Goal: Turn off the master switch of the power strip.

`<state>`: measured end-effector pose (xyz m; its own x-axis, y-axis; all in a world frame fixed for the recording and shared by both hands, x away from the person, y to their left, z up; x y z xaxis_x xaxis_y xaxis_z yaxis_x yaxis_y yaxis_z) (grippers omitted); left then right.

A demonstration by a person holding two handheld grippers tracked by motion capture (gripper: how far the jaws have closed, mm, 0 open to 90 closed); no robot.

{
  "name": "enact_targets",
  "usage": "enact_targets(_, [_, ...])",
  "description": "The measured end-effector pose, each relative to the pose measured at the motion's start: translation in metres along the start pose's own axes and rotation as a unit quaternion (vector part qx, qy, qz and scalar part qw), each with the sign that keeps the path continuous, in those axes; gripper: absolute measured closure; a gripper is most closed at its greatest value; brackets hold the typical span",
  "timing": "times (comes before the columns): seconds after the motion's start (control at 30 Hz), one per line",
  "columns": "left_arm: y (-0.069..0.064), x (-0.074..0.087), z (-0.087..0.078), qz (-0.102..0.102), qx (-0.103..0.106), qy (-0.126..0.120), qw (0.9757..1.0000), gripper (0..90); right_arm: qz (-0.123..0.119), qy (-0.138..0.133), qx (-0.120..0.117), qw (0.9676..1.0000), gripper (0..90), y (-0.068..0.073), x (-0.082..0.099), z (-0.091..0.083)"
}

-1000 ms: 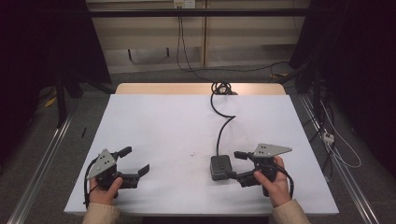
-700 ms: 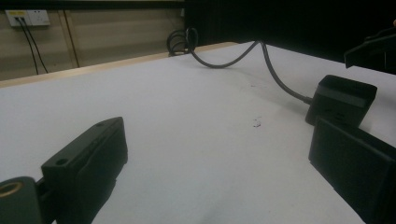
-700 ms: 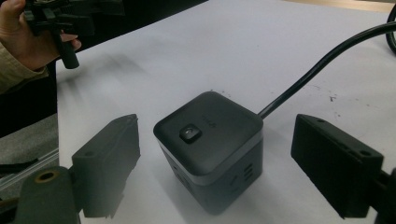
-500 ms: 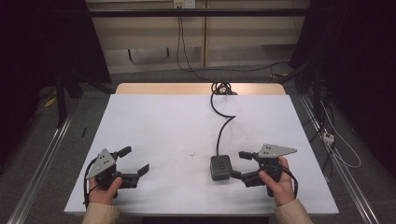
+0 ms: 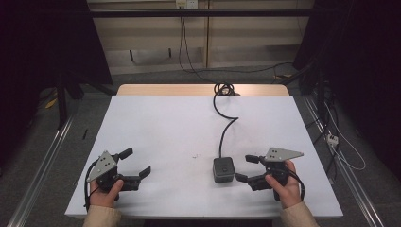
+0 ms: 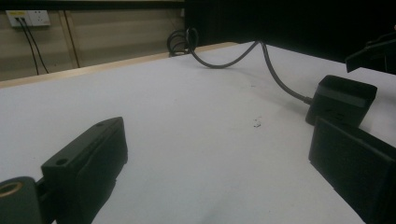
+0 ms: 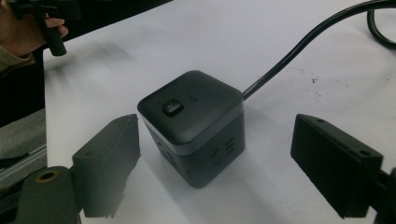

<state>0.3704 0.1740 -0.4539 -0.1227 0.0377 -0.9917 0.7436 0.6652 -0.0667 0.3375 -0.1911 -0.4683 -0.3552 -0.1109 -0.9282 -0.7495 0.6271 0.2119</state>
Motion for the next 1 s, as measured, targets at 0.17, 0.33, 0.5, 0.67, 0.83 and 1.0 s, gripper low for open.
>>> enact_targets(0.17, [0.001,0.000,-0.001,-0.001,-0.001,0.001,1.0000,4.2,0.000,-0.003,0.006,1.0000,15.7,-0.004,0.001,-0.004])
enact_targets(0.33, [0.000,0.000,0.000,-0.004,-0.002,-0.001,1.0000,4.2,-0.002,-0.003,0.011,0.9999,15.7,-0.007,0.004,-0.010])
enact_targets(0.5, [0.001,0.000,-0.001,-0.002,-0.002,0.000,1.0000,4.2,-0.002,-0.003,0.016,0.9999,15.6,-0.011,0.008,-0.015])
enact_targets(0.67, [0.001,0.000,-0.001,-0.001,-0.002,0.001,1.0000,4.2,0.001,-0.006,0.021,0.9998,15.6,-0.014,0.010,-0.021])
enact_targets(0.83, [0.000,0.000,0.000,-0.002,-0.001,0.001,1.0000,4.2,0.003,-0.007,0.027,0.9996,15.6,-0.018,0.012,-0.026])
enact_targets(1.0, [0.001,0.000,0.000,-0.002,-0.002,0.001,1.0000,4.2,0.003,-0.009,0.033,0.9994,15.6,-0.020,0.013,-0.030])
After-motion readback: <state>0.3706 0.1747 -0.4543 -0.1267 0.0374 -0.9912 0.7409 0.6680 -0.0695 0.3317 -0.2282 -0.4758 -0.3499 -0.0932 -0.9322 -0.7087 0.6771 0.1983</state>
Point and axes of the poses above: each handheld gripper's, and its own axes: z roughly forward along the jaws, x roughly out of its underside, y roughly to its left, the point moved 8 cm from there along z, roughly forward along the jaws, and after that the axes turned 8 degrees about -y, right-handed, at the moved point
